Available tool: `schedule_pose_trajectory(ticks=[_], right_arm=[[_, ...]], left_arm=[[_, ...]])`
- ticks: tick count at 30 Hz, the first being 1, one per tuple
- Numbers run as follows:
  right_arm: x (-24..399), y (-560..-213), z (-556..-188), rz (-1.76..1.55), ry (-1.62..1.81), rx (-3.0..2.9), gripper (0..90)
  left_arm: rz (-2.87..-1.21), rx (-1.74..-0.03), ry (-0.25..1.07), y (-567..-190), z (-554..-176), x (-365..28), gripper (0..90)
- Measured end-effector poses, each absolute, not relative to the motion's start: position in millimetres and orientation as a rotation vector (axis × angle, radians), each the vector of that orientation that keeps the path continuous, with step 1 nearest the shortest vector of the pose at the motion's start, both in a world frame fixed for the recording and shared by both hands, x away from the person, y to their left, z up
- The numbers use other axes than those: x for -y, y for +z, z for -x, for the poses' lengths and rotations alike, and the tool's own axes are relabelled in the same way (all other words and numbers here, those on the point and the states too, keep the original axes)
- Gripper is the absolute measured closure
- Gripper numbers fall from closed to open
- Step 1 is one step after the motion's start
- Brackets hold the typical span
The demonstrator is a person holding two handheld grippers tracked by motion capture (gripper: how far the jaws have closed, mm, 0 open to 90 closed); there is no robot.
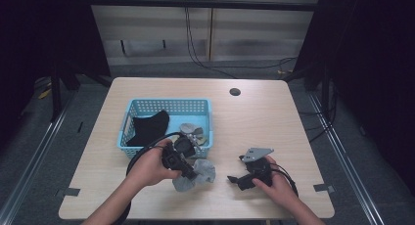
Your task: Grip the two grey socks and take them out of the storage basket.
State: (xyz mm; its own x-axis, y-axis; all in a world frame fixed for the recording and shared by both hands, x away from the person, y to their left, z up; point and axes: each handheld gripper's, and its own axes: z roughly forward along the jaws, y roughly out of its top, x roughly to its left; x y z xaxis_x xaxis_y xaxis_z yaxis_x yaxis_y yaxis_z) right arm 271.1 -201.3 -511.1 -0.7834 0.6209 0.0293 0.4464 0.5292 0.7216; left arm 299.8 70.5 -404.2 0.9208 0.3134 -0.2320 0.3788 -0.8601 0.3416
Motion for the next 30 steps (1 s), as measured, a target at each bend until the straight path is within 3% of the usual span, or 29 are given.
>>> schedule_pose_trajectory(ticks=[7,11,18,30], right_arm=[[201,-511,-271,-0.901,1.098,-2.538,11.6],[201,-511,-271,-0.902,1.098,-2.538,11.6],[201,-511,-271,-0.902,1.098,-2.538,11.5],[201,-511,-271,-0.906,1.102,-2.537,11.7]], left_arm=[[-2.722,-0.561,-0.235,-422,-305,-77,73.2],[-2.707,-0.569,-0.189,-423,-305,-83,57.0],[-2.653,-0.606,-0.154,-409,-306,-93,45.1],[-2.623,-0.647,-0.109,-375,-337,-93,41.1]])
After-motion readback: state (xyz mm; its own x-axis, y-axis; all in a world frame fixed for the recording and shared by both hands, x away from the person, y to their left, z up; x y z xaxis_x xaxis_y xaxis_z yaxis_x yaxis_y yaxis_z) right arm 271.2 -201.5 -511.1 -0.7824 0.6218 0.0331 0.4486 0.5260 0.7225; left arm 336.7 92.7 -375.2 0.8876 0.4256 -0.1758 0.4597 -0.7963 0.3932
